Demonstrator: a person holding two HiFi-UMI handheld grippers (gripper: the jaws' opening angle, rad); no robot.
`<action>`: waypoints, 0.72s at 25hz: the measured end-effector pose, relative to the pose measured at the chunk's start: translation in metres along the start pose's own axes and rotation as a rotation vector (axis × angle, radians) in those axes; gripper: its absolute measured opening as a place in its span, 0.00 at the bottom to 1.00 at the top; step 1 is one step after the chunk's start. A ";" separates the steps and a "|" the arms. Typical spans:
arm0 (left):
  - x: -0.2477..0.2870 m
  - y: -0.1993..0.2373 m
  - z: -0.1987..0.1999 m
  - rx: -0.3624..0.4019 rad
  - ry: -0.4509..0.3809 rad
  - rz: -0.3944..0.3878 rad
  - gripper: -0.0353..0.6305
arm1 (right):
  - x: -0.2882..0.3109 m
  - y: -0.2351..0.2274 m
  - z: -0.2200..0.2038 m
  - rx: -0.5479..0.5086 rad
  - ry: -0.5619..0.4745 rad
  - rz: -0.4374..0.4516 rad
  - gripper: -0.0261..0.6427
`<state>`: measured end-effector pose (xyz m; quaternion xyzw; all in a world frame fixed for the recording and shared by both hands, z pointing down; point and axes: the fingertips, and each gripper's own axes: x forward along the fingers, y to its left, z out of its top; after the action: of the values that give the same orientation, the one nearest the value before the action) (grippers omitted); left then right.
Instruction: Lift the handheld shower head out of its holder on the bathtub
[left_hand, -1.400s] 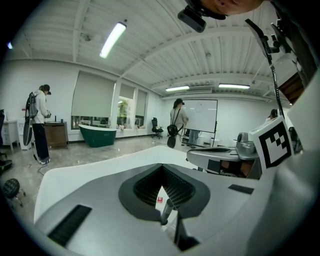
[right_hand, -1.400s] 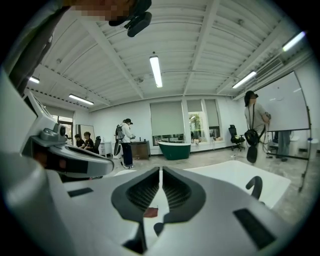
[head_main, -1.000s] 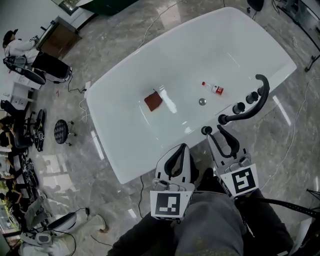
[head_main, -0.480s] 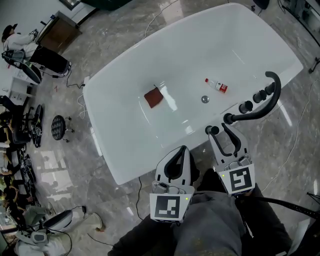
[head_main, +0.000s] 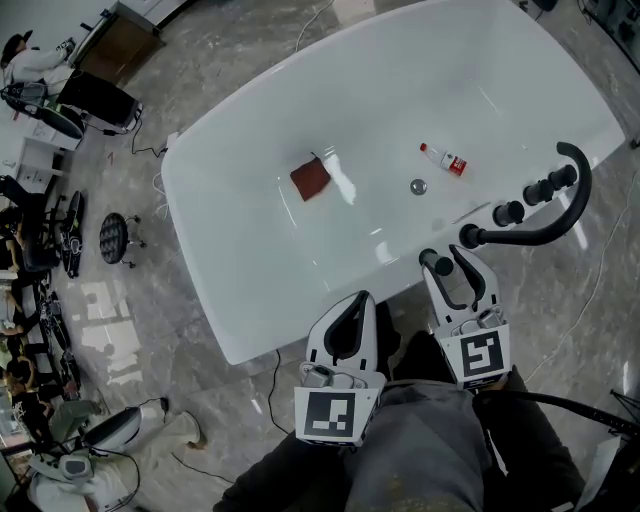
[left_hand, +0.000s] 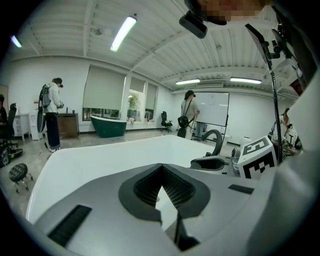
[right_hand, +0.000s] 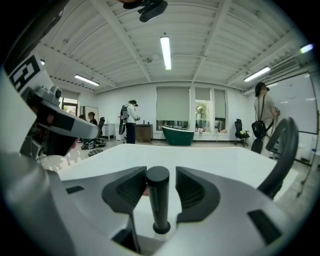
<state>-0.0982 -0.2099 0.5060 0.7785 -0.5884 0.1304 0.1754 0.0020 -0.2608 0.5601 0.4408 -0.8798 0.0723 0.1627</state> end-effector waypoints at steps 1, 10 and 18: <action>0.002 0.002 -0.004 0.000 0.007 0.003 0.06 | 0.002 0.001 -0.006 0.002 0.007 0.004 0.29; 0.013 0.010 -0.020 -0.004 0.033 0.005 0.06 | 0.014 0.002 -0.033 -0.019 0.071 -0.009 0.25; 0.017 0.014 -0.024 -0.004 0.032 0.004 0.06 | 0.018 0.000 -0.037 -0.019 0.077 -0.013 0.25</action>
<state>-0.1066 -0.2178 0.5360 0.7746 -0.5874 0.1421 0.1862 0.0003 -0.2643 0.6005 0.4416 -0.8707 0.0799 0.2013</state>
